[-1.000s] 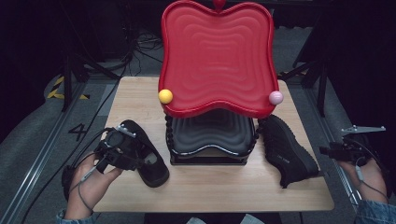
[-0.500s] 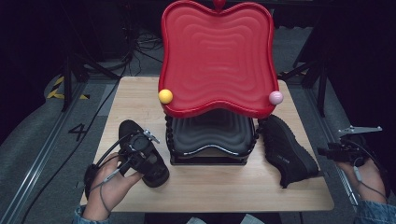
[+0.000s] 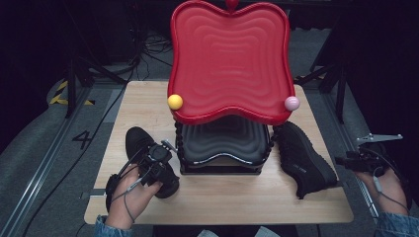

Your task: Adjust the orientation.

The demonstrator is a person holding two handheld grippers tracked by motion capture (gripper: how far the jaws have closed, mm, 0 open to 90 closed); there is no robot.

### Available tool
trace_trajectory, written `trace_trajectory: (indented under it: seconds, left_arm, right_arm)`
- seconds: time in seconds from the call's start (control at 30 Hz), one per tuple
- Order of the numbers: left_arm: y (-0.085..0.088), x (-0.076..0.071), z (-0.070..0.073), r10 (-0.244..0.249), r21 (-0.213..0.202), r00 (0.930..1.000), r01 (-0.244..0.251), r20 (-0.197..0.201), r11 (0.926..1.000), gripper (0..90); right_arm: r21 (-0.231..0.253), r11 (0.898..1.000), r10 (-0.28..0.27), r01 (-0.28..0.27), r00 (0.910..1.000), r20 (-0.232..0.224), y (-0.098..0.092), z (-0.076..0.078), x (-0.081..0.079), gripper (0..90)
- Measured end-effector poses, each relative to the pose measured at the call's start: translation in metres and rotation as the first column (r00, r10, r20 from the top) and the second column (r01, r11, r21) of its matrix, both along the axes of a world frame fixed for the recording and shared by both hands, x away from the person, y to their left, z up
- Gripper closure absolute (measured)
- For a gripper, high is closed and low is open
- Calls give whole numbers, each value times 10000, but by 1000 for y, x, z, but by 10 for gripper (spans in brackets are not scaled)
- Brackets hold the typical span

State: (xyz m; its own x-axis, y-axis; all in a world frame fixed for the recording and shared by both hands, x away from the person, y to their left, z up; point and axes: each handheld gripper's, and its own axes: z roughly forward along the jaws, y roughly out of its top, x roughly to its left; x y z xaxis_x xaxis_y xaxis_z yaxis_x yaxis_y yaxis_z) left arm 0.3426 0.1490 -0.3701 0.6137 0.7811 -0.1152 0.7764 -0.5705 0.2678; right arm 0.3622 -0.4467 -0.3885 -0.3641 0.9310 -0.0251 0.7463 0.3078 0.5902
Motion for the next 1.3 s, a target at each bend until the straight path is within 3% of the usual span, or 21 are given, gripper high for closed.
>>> trace_trajectory:
  seconds: [0.13, 0.33, 0.43, 0.57, 0.8, 1.07, 1.23, 1.3]
  left_arm:
    - [1, 4, -6, -160, -770, 9998, 150, -134, 9969, 485]
    - [2, 9, -15, -171, -644, 9997, 159, -183, 9978, 575]
    - [3, 10, -19, -215, -605, 9996, 203, -183, 9980, 664]
    - [6, 13, -27, -343, -797, 9981, 302, -513, 9964, 730]
    - [3, 13, -34, -456, -806, 9968, 403, -654, 9959, 743]
    - [5, 14, -36, -268, -1029, 9957, 176, -886, 9945, 749]
    - [13, 15, -39, 268, -1828, 9926, -484, -1187, 9820, 788]
    - [12, 14, -38, 298, -1762, 9933, -493, -1112, 9831, 800]
  right_arm:
    - [26, 10000, 69, -69, 10000, -46, 0, -2, 1, 446]
    - [56, 9999, 126, -125, 9999, -97, 1, -5, 2, 444]
    - [73, 9999, 121, -120, 9999, -92, 1, -5, 2, 443]
    - [120, 9998, 128, -127, 9999, -96, 0, -6, 2, 440]
    - [124, 9998, 143, -141, 9998, -151, 1, -6, 3, 439]
    - [34, 9998, 185, -185, 9997, -184, 3, -8, 4, 437]
    - [27, 9998, 179, -178, 9997, -181, 3, -8, 4, 436]
    - [44, 9999, 167, -166, 9997, -186, 3, -8, 4, 435]
